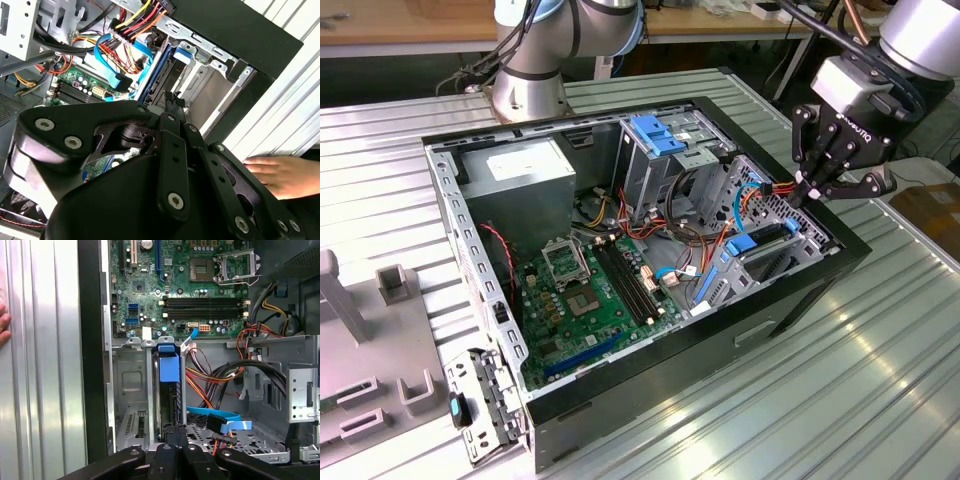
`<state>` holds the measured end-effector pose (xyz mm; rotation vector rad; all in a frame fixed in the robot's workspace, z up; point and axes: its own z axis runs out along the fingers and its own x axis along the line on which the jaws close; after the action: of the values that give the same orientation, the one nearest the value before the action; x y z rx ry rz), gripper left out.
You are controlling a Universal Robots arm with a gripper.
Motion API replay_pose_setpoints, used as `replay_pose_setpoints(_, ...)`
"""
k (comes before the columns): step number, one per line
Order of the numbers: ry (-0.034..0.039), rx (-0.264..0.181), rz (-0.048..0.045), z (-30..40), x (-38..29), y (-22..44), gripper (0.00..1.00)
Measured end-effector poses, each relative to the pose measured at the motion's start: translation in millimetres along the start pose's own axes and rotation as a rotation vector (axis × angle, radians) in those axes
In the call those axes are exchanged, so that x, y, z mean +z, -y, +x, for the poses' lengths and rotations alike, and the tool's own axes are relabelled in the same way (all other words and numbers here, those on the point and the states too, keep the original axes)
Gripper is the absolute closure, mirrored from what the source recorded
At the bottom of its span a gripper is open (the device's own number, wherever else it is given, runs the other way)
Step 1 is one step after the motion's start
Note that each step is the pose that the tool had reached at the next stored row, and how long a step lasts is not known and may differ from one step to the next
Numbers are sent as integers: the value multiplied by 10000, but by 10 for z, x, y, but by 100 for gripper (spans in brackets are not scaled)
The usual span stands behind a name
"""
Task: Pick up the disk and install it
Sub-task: 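Insert the first disk wire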
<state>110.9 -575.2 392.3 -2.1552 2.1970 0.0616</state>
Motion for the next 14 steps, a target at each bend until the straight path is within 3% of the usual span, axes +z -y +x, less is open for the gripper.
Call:
replay_pose_setpoints(2, 11, -775, -57, 0, 0, 5, 89)
replay_pose_setpoints(3, 14, -918, -67, -1, 0, 35, 89)
replay_pose_setpoints(5, 11, -926, -75, -38, 4, 134, 89)
replay_pose_setpoints(7, 12, -936, -83, -68, 8, 188, 89)
replay_pose_setpoints(9, 13, -1022, -89, -83, 10, 219, 89)
replay_pose_setpoints(14, 25, -1866, -151, -97, 16, 269, 89)
